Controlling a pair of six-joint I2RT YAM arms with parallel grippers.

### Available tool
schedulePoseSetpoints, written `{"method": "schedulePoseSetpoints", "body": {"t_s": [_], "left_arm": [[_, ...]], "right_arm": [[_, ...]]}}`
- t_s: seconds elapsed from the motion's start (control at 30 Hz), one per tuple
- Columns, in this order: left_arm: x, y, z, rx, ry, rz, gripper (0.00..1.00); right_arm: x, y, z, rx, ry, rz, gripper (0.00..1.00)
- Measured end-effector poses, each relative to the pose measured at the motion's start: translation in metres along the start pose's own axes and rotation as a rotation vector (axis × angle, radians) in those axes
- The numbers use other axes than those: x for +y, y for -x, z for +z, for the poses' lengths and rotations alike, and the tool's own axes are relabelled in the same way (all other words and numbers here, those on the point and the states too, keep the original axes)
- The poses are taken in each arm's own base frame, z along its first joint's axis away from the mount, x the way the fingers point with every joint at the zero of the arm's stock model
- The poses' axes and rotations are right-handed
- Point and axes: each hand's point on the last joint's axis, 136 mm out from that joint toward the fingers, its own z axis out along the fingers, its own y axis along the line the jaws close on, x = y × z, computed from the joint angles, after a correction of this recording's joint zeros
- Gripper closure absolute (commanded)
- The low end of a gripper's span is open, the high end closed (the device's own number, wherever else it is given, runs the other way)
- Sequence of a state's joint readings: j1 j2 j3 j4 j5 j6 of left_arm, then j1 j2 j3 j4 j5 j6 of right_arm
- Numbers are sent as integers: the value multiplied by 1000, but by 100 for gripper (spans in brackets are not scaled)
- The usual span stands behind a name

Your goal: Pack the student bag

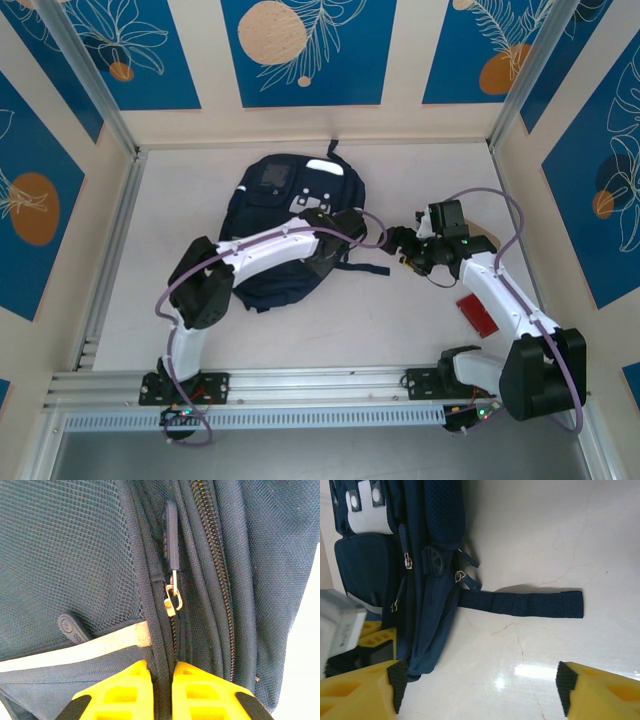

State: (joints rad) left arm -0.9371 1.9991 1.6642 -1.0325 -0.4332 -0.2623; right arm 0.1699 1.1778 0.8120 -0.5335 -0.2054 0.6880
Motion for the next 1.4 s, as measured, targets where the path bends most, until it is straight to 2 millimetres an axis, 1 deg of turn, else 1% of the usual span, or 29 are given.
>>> {"method": "schedulePoseSetpoints", "body": {"t_s": [0.13,0.27,0.37,0.53,0.63,0.83,0.97,1.07,1.23,1.4], "left_arm": [[7,4,-23,-71,-42,-40,96],[17,10,-43,-138,-74,-92,100],[17,11,-49,-161,-92,-108,100],[15,11,-52,-182,-115,-121,100],[14,12,-54,-195,-128,-130,100],[13,12,-56,-205,-142,-149,100],[13,13,-56,-214,-146,-155,100],[13,13,-56,-217,-149,-155,100],[12,13,-56,-217,-152,-156,100],[10,12,-54,-216,-158,-161,100]], "right_arm": [[11,3,9,47,19,-11,30],[36,13,21,86,48,-58,36],[55,21,29,101,62,-98,39],[87,38,48,122,73,-164,43],[98,45,64,136,60,-189,47],[101,51,95,178,6,-206,55],[98,52,107,197,-32,-207,59],[94,49,110,212,-47,-207,62],[92,47,110,217,-63,-212,70],[91,48,109,213,-74,-212,73]]}}
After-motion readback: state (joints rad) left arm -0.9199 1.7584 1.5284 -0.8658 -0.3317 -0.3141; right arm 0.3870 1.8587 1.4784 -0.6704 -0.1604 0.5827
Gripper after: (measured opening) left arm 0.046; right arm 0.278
